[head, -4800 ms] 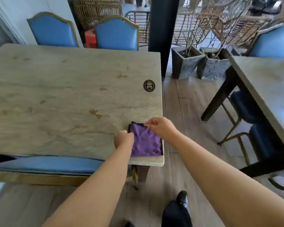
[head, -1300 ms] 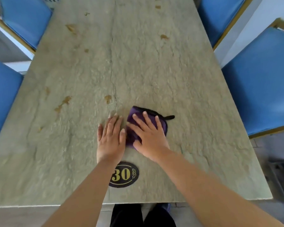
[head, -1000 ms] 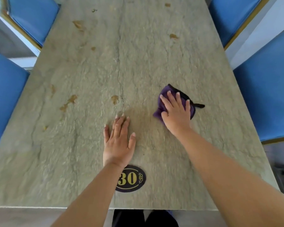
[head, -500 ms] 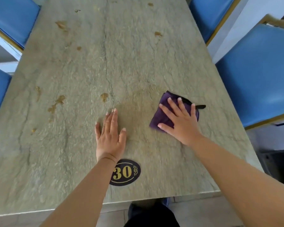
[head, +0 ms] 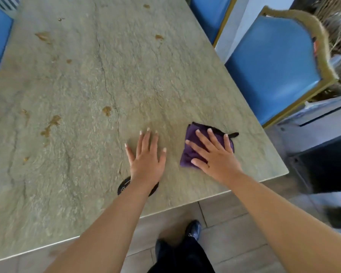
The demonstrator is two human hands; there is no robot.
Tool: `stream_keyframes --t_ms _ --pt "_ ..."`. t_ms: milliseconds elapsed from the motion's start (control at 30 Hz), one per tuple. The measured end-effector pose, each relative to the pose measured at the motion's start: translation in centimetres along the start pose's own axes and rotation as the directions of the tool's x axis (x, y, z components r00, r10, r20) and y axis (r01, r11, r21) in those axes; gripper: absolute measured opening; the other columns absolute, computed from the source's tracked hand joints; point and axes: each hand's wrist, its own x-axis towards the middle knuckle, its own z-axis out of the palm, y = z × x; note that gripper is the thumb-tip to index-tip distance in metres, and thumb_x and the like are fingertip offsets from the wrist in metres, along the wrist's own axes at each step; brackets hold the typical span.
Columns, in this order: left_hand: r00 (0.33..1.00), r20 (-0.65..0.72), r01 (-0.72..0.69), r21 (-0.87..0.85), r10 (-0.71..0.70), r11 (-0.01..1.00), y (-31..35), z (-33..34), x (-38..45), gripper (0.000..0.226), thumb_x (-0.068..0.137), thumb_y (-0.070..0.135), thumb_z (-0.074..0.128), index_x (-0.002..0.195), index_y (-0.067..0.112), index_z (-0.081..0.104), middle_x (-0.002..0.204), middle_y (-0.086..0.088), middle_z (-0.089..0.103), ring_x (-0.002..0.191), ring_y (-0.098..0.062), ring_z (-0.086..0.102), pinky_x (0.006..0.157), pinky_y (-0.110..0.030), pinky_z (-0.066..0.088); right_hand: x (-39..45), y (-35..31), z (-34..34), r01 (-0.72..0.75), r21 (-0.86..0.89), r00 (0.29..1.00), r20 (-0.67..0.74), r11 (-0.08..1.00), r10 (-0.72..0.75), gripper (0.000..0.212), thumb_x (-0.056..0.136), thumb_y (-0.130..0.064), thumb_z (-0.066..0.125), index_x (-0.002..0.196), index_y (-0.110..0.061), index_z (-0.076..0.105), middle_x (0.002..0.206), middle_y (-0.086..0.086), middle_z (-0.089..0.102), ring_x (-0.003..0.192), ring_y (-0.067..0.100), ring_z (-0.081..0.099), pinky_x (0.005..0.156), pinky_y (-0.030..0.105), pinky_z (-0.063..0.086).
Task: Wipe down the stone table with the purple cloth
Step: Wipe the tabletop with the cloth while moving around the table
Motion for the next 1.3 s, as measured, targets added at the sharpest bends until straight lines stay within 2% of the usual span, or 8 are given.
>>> stream_keyframes --t_ms 100,167,400,533,733,967,1100,1300 --pt "0.998 0.013 -0.060 0.103 0.059 0.993 1.6 1.3 -0.7 0.061 0.100 0.047 0.010 0.154 0.025 -0.008 0.160 0.004 -0.021 0.146 -0.018 -0.023 0.116 -0.058 -0.011 0.8 1.1 -0.5 -0.481 0.114 0.876 0.039 0.869 0.480 0.058 0.094 -0.063 0.012 0.148 -0.048 0.000 0.161 -0.005 -0.009 0.147 0.027 -0.012 0.115 0.060 -0.007" --pt "0.999 0.001 -0.033 0.092 0.033 0.995 1.6 1.5 -0.6 0.059 0.100 0.044 0.009 0.153 0.026 -0.008 0.160 0.005 -0.021 0.146 -0.018 -0.023 0.116 -0.057 -0.011 0.8 -1.7 -0.7 -0.591 0.143 0.806 0.069 0.794 0.587 0.058 0.095 -0.060 0.011 0.149 -0.044 -0.004 0.161 0.000 -0.014 0.145 0.032 -0.018 0.113 0.061 -0.008" --pt "0.998 -0.019 0.058 -0.030 -0.058 0.998 3.5 1.1 -0.5 0.059 0.098 0.038 0.023 0.154 0.026 0.009 0.162 0.008 -0.009 0.148 -0.018 -0.018 0.115 -0.059 -0.014 -7.1 -6.8 1.4 0.068 0.070 0.997 -0.053 0.995 -0.065 0.051 0.098 -0.054 0.026 0.147 -0.042 0.020 0.160 -0.001 0.015 0.147 0.032 0.008 0.116 0.059 0.010" --pt "0.987 0.026 -0.160 -0.007 0.161 0.987 7.3 2.0 -0.6 0.060 0.100 0.049 0.014 0.155 0.027 0.007 0.163 0.007 -0.006 0.148 -0.019 -0.015 0.115 -0.061 -0.009 -8.4 1.3 0.7 -0.238 0.062 0.971 -0.013 0.969 0.239 0.053 0.095 -0.059 0.006 0.146 -0.051 -0.002 0.161 -0.009 -0.004 0.148 0.026 -0.008 0.118 0.052 -0.004" --pt "0.964 -0.020 -0.256 0.203 0.265 0.945 8.3 4.3 -1.6 0.068 0.097 0.056 0.012 0.155 0.023 -0.002 0.163 0.000 -0.007 0.148 -0.030 -0.014 0.116 -0.062 -0.005 -3.8 4.8 -0.9 -0.686 0.157 0.727 0.137 0.710 0.673 0.058 0.096 -0.060 0.009 0.148 -0.042 -0.008 0.160 -0.001 -0.018 0.144 0.032 -0.022 0.113 0.060 -0.009" --pt "0.974 -0.028 -0.220 0.114 0.224 0.969 8.9 3.6 -1.6 0.065 0.095 0.055 0.029 0.153 0.028 0.016 0.163 0.003 0.004 0.150 -0.026 -0.004 0.117 -0.058 0.002 -10.0 -1.2 0.2 -0.425 0.150 0.905 0.038 0.893 0.424 0.064 0.091 -0.069 0.014 0.148 -0.046 -0.005 0.160 -0.002 -0.017 0.143 0.030 -0.026 0.114 0.060 -0.011" --pt "0.983 -0.047 -0.173 0.061 0.176 0.983 9.2 2.3 -0.1 0.056 0.095 0.052 0.036 0.146 0.032 0.030 0.159 0.006 0.016 0.146 -0.023 0.012 0.115 -0.056 0.014 -7.2 2.6 -0.3 -0.529 0.138 0.849 0.068 0.837 0.525 0.073 0.084 -0.078 0.012 0.147 -0.048 -0.008 0.160 -0.002 -0.019 0.143 0.032 -0.026 0.112 0.062 -0.011" --pt "0.999 -0.039 0.026 0.065 -0.024 0.998 8.1 0.9 7.4 0.057 0.096 0.059 0.018 0.150 0.040 0.017 0.162 0.006 0.002 0.149 -0.021 -0.009 0.115 -0.060 -0.010 2.3 7.0 -1.5 -0.586 0.117 0.809 0.133 0.802 0.572 0.075 0.084 -0.077 0.007 0.148 -0.043 -0.011 0.158 0.001 -0.023 0.139 0.040 -0.029 0.104 0.074 -0.010"
